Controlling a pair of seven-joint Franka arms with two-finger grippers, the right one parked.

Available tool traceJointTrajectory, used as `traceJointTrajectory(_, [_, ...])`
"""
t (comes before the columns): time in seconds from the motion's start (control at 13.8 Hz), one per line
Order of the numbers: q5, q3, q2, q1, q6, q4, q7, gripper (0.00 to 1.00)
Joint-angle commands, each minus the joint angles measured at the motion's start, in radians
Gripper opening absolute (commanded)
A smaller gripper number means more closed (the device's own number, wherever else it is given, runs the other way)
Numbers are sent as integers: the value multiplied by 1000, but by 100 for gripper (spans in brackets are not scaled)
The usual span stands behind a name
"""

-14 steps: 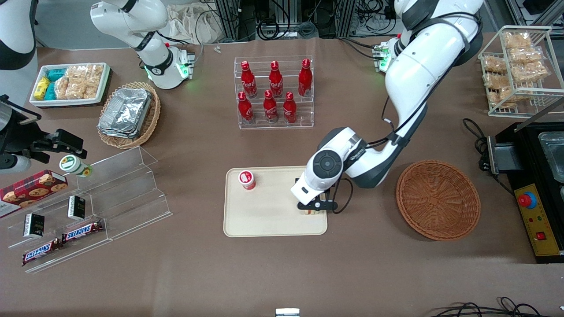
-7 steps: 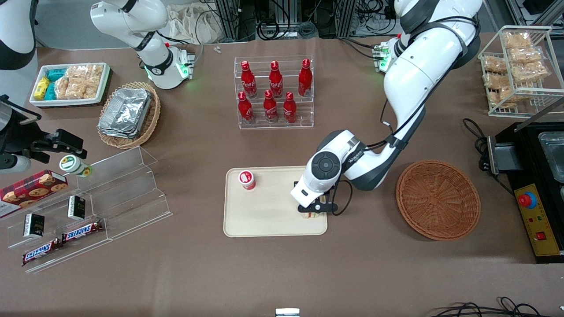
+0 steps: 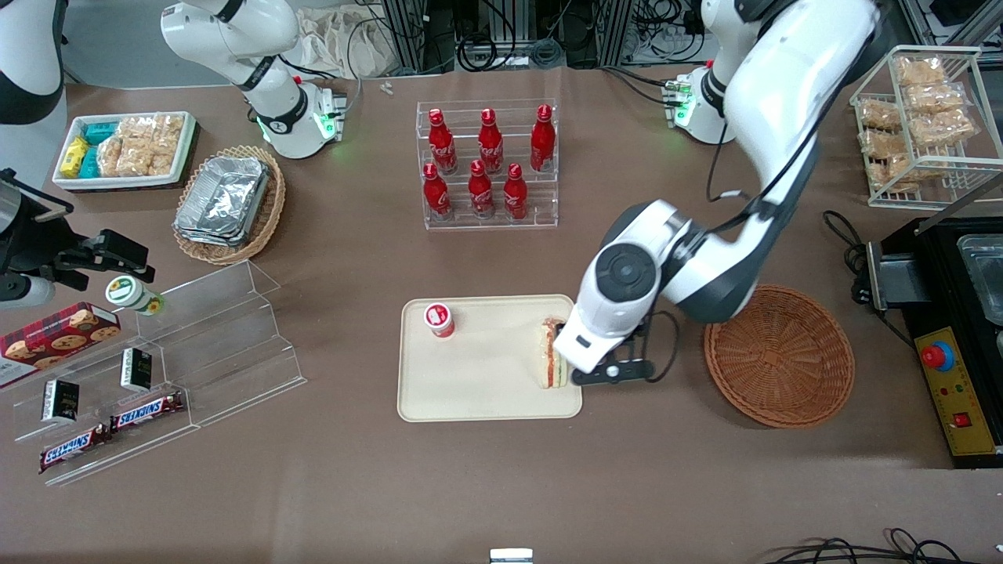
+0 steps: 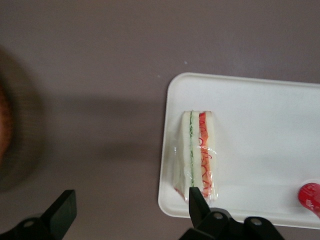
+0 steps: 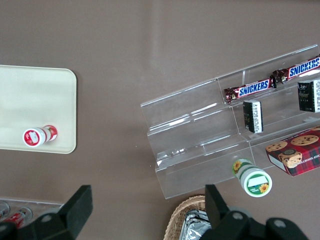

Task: Place sandwich from basket to tray

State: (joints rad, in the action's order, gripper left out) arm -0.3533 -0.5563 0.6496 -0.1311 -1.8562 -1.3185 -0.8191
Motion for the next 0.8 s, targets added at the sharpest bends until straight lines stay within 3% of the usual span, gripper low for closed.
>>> traceJointTrajectory(0.0, [92,-10,-122,89,72,-36,67,100])
traceJointTrajectory(0.14, [180,-4,-198,157,150,-37,214,100])
traceJointTrajectory(0.22, [188,4,-220,174,175,-37,260,100])
traceJointTrajectory(0.36, [198,108,-267,165,212,-45,352,100])
traceJointTrajectory(0.72, [370,396,-459,163,272,-188,837,100])
